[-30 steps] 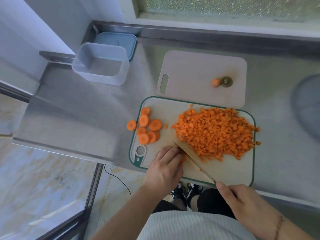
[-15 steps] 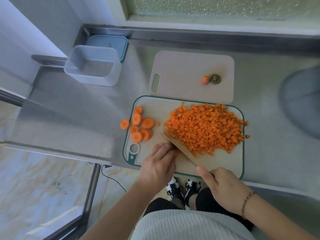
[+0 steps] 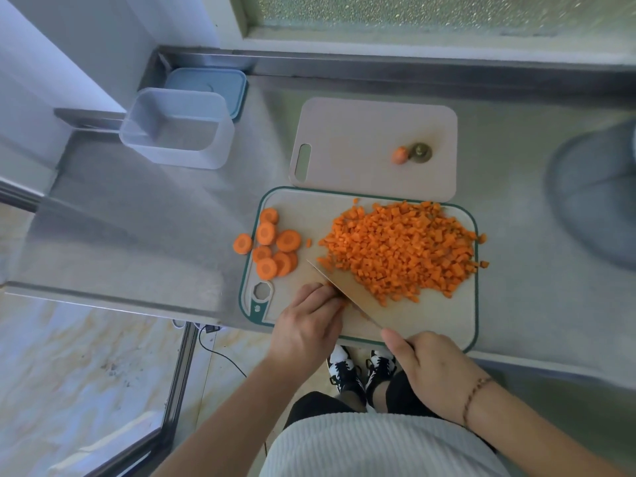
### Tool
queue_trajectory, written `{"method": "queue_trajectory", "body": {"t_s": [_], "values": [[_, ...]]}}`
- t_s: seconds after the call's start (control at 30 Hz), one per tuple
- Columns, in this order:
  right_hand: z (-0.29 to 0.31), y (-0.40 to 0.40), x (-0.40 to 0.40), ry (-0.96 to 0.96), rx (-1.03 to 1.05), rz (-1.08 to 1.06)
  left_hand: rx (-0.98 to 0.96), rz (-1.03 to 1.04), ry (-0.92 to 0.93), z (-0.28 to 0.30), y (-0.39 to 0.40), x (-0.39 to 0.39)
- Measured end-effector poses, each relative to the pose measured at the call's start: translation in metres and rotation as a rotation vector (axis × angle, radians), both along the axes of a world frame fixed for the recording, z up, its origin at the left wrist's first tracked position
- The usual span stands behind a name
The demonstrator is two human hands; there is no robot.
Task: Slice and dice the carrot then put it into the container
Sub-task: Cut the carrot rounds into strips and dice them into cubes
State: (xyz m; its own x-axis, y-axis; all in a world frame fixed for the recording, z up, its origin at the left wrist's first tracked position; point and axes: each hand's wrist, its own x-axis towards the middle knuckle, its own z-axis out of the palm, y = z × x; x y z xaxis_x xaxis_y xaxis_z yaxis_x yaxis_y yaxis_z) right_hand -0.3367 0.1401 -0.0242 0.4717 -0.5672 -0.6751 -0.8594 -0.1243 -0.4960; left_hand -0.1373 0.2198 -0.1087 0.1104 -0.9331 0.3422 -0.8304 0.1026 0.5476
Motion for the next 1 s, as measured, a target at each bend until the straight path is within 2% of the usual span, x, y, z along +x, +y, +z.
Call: {"method": "queue_trajectory", "body": {"t_s": [0.23,0.4,0.73,1.0], "values": [[0.012,0.005,-0.017,-0.029,0.066,-0.02,-0.014,0.024,-0.034,-0.003,0.005,0.002],[0.003,0.006,0.002,0.032,-0.01,0.024,-0.016,0.013,-0.02,-0.001,0.006,0.0],[0.007,0.01,-0.018,-0.061,0.075,-0.029,0.022,0.038,-0.069,0.002,0.008,0.006],[-0.003,0.007,0.023,-0.048,0.026,0.012,0.0,0.015,-0.019,0.004,0.007,0.009]]}}
